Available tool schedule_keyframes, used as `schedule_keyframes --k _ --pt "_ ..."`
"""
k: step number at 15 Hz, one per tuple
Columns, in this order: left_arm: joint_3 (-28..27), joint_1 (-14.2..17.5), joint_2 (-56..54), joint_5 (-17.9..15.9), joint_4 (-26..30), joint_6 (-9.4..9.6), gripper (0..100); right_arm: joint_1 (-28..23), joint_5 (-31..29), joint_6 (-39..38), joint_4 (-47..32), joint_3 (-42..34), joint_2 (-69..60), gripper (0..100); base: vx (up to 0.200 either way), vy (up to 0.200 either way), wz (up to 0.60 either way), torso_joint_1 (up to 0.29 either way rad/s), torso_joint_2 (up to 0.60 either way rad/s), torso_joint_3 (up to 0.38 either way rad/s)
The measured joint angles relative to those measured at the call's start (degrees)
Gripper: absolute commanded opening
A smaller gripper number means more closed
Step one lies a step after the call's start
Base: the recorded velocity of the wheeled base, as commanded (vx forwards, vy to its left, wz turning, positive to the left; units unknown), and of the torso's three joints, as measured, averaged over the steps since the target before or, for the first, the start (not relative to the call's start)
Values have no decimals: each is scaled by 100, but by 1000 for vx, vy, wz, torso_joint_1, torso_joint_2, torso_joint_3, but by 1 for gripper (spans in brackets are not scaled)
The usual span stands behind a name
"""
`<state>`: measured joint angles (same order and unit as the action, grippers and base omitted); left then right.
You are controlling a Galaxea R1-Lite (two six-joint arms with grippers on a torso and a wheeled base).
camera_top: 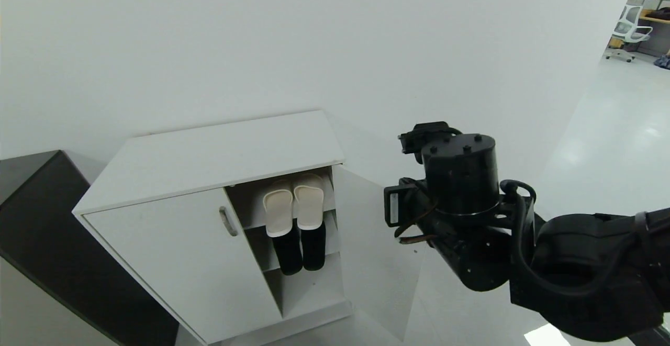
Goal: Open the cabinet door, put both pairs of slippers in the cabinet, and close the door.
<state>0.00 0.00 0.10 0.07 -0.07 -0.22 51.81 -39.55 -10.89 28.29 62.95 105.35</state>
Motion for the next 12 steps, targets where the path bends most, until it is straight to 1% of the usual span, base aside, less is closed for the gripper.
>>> schedule_keyframes --k 1,2,3,8,12 --pt "0 0 0 0 0 0 0 -151 154 -46 2 33 -11 0 -200 0 0 12 17 2" --pt "0 -2 0 2 2 -2 0 -283 495 -126 2 72 -6 0 -200 0 0 -2 -7 7" --pt "0 -2 0 0 0 -2 0 -460 688 -224 20 157 7 0 0 0 0 0 0 0" --pt "0 0 0 4 -2 -5 0 -1308 1020 -547 11 789 484 0 0 0 0 0 0 0" --pt "0 -5 0 2 0 -2 0 -1725 1053 -602 2 1373 1139 0 0 0 0 0 0 0"
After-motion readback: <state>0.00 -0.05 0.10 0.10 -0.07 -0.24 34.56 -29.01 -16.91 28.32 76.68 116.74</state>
